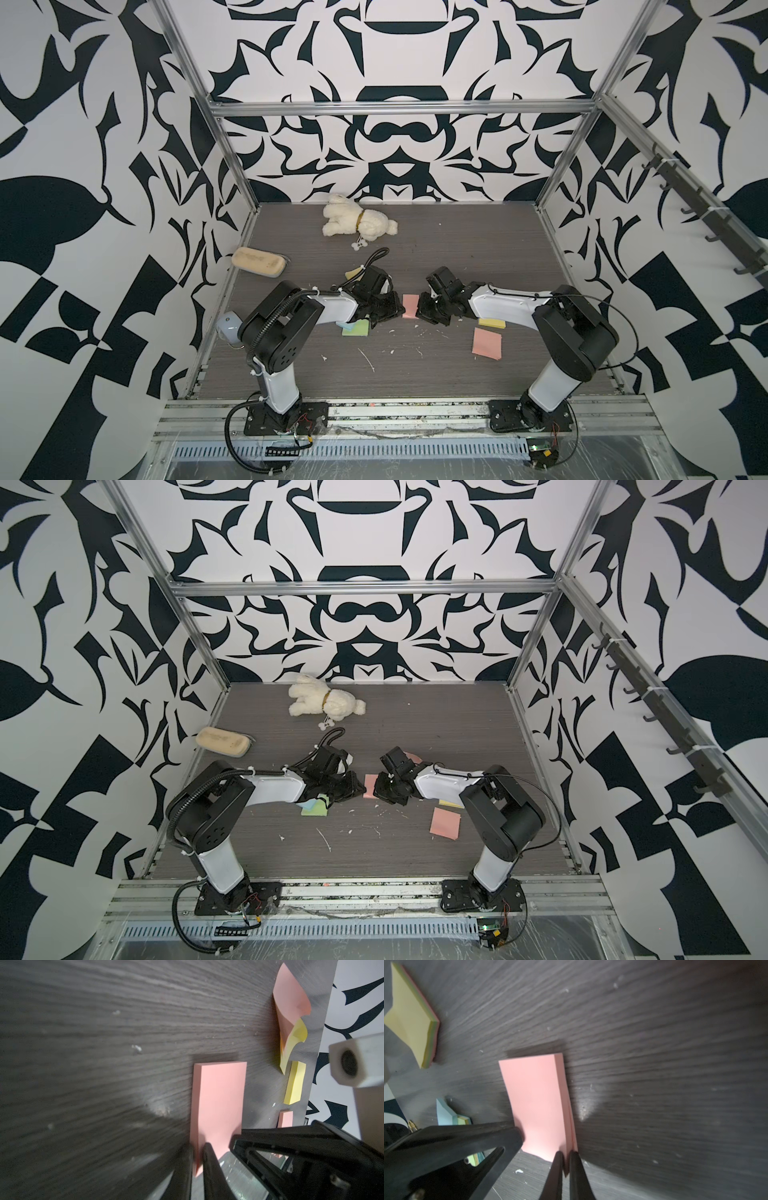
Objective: Tear off pages from different memo pads
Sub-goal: Pick up the memo pad from the center of the board.
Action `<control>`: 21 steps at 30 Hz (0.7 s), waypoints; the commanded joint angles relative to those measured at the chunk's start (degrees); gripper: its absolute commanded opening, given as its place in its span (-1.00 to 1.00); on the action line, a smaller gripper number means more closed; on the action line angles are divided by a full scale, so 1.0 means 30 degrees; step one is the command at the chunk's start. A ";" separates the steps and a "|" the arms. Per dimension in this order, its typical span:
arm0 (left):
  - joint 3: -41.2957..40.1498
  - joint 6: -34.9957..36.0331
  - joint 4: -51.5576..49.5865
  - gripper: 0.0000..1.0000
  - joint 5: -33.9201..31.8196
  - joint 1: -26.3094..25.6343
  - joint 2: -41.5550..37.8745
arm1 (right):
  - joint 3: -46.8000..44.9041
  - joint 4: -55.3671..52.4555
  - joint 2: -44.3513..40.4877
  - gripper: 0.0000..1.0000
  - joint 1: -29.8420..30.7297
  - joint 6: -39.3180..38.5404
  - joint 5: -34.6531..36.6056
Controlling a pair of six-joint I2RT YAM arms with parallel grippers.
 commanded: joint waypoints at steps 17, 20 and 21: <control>-0.0985 0.0198 -0.0619 -0.28 0.1168 0.1223 -0.4010 | -0.0096 0.1566 -0.2030 -1.00 0.0276 0.0408 -0.0817; -0.1764 -0.0030 0.0030 -0.18 0.1696 0.1889 -0.5191 | -0.0162 0.1791 -0.2358 -1.00 0.0276 0.0570 -0.1172; -0.2118 -0.0286 0.0414 -0.15 0.1933 0.2192 -0.5605 | -0.0196 0.1903 -0.2498 -1.00 0.0276 0.0629 -0.1335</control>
